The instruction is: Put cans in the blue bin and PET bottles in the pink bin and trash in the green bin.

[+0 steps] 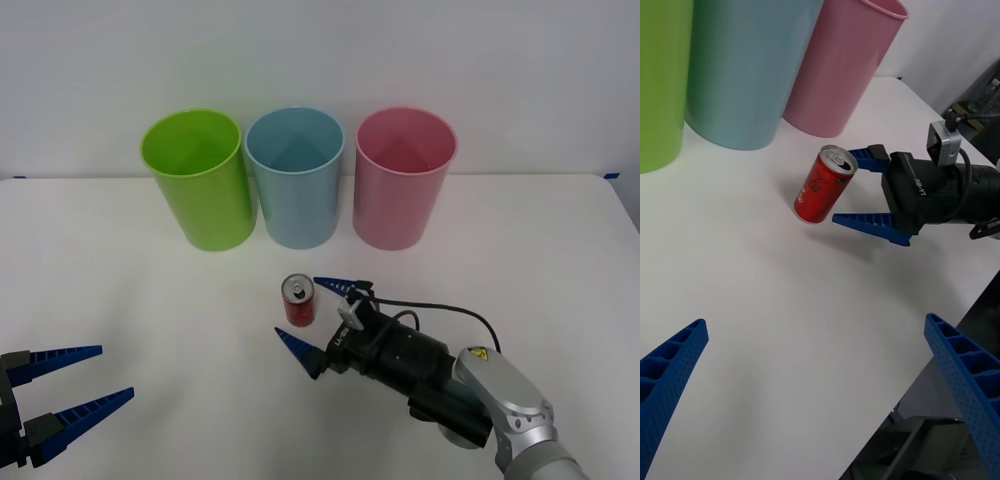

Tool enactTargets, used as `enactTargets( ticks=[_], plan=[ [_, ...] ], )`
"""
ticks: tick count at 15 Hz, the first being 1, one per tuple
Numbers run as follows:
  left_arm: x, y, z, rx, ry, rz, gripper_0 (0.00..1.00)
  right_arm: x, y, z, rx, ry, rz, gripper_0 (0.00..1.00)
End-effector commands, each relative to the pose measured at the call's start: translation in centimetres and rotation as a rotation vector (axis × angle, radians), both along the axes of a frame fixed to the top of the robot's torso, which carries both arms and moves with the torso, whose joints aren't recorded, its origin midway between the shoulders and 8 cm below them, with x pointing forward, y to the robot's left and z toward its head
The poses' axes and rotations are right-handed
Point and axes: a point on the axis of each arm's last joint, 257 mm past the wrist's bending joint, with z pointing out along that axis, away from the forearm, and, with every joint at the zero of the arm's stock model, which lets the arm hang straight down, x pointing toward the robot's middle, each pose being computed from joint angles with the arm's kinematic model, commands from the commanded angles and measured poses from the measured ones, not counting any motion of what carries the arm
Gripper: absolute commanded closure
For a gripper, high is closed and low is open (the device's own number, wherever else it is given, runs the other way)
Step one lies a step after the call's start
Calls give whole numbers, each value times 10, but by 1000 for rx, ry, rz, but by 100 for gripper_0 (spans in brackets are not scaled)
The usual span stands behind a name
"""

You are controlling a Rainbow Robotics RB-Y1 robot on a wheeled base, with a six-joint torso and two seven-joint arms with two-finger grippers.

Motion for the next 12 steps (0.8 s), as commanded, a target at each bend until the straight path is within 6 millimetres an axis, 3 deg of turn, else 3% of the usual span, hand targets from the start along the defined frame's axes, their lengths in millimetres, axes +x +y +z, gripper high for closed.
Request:
enactTargets(
  ticks=[1, 12],
  plan=[
    [0, 0, 0, 0, 0, 0, 0, 4, 5, 0, -7, 0, -14, 0],
    [0, 0, 0, 0, 0, 0, 0, 12, 9, -1, -8, 23, -53, 0]
  ],
)
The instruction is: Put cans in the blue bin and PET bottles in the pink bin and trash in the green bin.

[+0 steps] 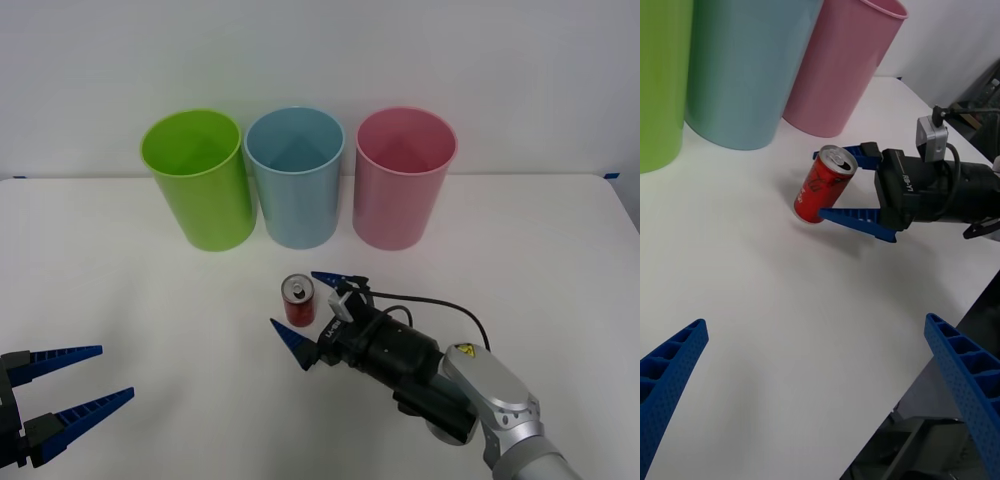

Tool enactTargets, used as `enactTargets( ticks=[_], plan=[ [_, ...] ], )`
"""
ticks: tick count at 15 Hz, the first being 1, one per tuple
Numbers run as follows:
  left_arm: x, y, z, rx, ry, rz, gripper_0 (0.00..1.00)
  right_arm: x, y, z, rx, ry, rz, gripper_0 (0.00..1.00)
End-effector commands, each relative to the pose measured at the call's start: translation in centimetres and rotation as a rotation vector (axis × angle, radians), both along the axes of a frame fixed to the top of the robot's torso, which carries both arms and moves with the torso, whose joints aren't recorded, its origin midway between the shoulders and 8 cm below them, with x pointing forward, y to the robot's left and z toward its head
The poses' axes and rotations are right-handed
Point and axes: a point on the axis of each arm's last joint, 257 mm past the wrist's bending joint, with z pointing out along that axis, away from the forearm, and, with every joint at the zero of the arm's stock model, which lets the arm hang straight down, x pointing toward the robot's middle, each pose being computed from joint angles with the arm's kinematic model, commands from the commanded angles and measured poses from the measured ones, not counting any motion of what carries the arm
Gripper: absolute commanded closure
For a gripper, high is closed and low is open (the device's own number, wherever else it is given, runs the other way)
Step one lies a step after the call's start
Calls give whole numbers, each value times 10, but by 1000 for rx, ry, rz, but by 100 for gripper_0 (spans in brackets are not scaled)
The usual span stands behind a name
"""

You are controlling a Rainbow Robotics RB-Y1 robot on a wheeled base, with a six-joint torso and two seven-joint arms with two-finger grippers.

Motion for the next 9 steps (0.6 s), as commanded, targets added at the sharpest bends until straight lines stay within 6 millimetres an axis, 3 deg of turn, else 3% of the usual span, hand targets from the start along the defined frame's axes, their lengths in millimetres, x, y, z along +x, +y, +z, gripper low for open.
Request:
enactTargets(
  ticks=[1, 9],
  plan=[
    [0, 0, 0, 0, 0, 0, 0, 0, 1, 0, 4, 6, -3, 0],
    [0, 0, 0, 0, 0, 0, 0, 1, 1, 0, 12, 18, -5, 0]
  ],
)
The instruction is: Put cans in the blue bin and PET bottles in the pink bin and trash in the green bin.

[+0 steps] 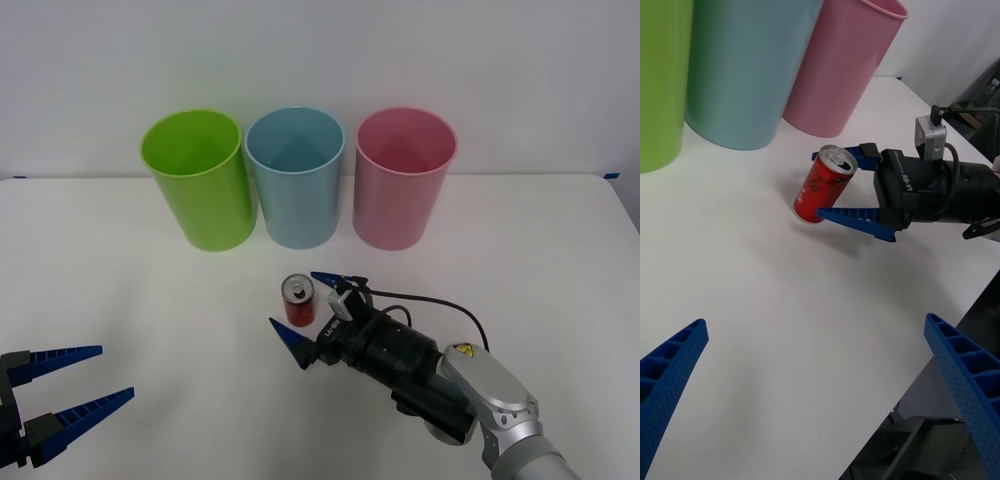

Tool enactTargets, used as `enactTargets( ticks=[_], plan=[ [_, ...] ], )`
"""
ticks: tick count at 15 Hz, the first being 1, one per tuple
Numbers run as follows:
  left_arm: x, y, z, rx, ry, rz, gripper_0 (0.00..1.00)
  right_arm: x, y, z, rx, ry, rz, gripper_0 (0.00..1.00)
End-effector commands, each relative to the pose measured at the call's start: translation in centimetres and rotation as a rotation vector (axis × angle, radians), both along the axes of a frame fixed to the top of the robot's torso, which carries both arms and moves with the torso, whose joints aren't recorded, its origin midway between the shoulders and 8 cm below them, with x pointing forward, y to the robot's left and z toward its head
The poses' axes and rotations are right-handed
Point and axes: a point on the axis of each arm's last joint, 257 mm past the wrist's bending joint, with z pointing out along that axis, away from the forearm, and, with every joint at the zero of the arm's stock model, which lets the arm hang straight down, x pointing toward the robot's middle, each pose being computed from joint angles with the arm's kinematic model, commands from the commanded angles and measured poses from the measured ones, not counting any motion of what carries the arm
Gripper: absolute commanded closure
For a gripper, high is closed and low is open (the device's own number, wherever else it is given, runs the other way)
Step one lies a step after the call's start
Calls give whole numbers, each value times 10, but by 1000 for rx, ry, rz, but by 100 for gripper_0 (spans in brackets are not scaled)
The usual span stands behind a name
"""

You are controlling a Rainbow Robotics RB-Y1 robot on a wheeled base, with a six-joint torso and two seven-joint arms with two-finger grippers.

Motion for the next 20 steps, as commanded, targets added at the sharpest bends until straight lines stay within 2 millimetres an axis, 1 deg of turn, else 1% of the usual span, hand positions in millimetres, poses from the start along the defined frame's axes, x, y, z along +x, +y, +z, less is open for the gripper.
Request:
enactTargets(
  ticks=[1, 2, 3, 8, 17, 18, 20],
  plan=[
    [0, 0, 0, 0, 0, 0, 0, 0, 0, 0, -7, -8, 2, 27],
    [0, 0, 0, 0, 0, 0, 0, 0, 1, -1, -6, -2, 2, 99],
    [0, 0, 0, 0, 0, 0, 0, 1, 0, 0, -15, -12, 1, 100],
    [0, 0, 0, 0, 0, 0, 0, 2, 2, 3, -17, -23, 5, 100],
    [0, 0, 0, 0, 0, 0, 0, 1, 2, 1, -18, -20, 7, 100],
    [0, 0, 0, 0, 0, 0, 0, 0, 3, 3, -12, -20, 11, 100],
    [0, 0, 0, 0, 0, 0, 0, -2, 4, 14, 12, -37, 32, 100]
  ],
)
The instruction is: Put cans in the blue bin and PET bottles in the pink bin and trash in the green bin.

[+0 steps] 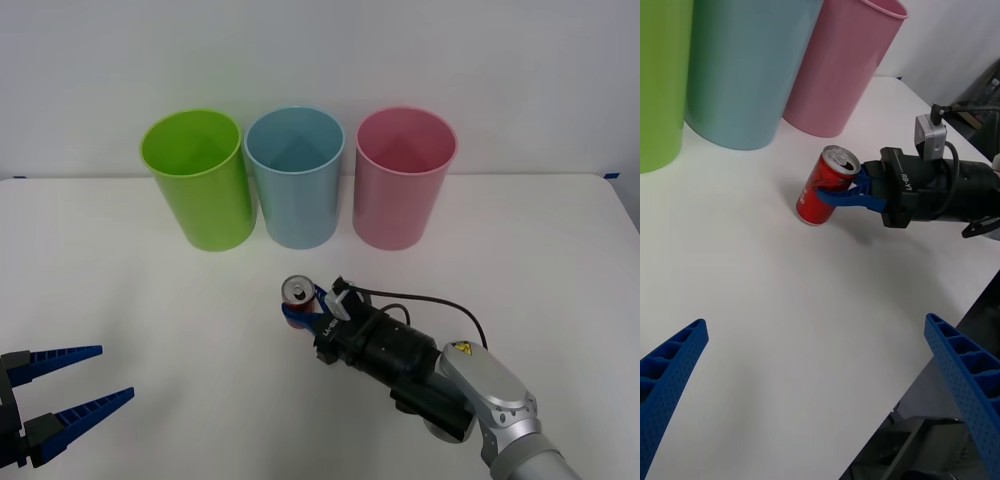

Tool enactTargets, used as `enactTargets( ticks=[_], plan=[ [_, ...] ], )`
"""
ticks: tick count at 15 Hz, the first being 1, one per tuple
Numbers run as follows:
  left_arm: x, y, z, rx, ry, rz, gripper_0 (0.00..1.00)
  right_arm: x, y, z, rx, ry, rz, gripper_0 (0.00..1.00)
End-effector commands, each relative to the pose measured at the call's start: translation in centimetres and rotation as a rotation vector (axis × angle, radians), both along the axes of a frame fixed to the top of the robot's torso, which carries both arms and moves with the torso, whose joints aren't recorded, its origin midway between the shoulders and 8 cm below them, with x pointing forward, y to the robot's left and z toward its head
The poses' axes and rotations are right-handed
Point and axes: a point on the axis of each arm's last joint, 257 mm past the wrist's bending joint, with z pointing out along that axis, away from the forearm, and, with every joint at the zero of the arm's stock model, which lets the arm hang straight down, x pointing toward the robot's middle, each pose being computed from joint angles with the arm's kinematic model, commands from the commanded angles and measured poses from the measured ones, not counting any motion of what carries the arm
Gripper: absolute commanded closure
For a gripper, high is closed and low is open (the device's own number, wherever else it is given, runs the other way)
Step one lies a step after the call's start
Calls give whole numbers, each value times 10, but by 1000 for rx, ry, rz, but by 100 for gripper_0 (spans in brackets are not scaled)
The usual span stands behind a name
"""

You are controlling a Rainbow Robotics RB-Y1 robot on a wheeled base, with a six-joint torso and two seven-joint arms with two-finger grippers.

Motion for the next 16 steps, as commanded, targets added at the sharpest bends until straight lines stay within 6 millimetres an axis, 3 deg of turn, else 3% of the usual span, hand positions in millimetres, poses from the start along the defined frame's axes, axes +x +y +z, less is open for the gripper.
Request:
enactTargets(
  ticks=[1, 4, 9, 16],
  plan=[
    [0, 0, 0, 0, 0, 0, 0, -5, -1, 14, 22, -28, 32, 100],
    [0, 0, 0, 0, 0, 0, 0, -25, -12, 33, 54, -61, 63, 100],
    [0, 0, 0, 0, 0, 0, 0, -62, -20, 91, 132, -146, 86, 100],
    [0, 0, 0, 0, 0, 0, 0, -55, -43, 181, 233, -287, 46, 100]
  ],
)
